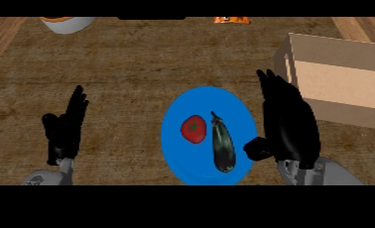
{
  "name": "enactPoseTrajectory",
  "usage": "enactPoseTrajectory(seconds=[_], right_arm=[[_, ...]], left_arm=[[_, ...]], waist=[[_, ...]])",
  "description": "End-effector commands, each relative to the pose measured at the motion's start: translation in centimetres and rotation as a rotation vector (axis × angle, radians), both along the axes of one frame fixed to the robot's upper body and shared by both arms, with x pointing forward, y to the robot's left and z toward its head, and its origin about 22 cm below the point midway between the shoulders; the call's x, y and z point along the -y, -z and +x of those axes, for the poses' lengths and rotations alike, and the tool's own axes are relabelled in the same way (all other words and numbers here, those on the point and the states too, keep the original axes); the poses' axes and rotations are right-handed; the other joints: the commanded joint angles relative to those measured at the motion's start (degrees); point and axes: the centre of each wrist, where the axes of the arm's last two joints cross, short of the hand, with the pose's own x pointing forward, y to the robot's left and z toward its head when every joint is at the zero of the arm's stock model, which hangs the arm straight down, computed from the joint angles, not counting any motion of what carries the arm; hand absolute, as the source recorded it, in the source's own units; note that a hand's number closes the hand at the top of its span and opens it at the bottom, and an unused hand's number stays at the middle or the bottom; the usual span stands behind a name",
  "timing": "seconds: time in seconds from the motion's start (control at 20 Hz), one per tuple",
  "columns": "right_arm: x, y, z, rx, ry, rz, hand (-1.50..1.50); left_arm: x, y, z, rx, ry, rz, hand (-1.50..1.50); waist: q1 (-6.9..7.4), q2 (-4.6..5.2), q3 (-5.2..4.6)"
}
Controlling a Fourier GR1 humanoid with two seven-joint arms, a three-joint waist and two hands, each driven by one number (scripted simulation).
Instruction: Pick the eggplant from the plate and place it in the cardboard box
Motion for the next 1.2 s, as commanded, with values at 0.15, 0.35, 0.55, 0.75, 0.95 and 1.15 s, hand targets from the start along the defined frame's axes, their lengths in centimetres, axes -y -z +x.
enactPoseTrajectory(seconds=[0.15,0.35,0.55,0.75,0.95,1.15], right_arm=[[-4.3,1.4,0.8,-0.245,0.186,-0.134,-1.50],[-5.7,2.6,1.7,-0.313,0.210,-0.149,-1.50],[-6.2,4.4,2.2,-0.387,0.259,-0.174,-1.50],[-7.7,3.7,3.2,-0.391,0.272,-0.152,-1.50],[-7.6,4.5,3.7,-0.395,0.308,-0.148,-1.50],[-7.4,5.3,4.5,-0.425,0.331,-0.189,-1.50]], left_arm=[[-0.2,-0.3,-0.1,0.006,0.007,0.009,0.00],[0.2,-0.4,0.8,-0.003,-0.003,0.003,0.00],[-0.7,-1.0,0.9,-0.002,0.000,-0.008,0.00],[0.1,0.0,0.3,0.005,-0.003,0.007,0.00],[0.1,-0.5,1.0,0.013,0.010,0.000,0.00],[-0.1,-0.7,1.5,0.004,0.017,0.000,0.00]], waist=[[1.21,0.29,0.08],[0.31,0.38,0.05],[0.16,0.32,0.19],[0.50,0.32,0.18],[0.80,0.44,0.25],[1.14,0.58,0.21]])
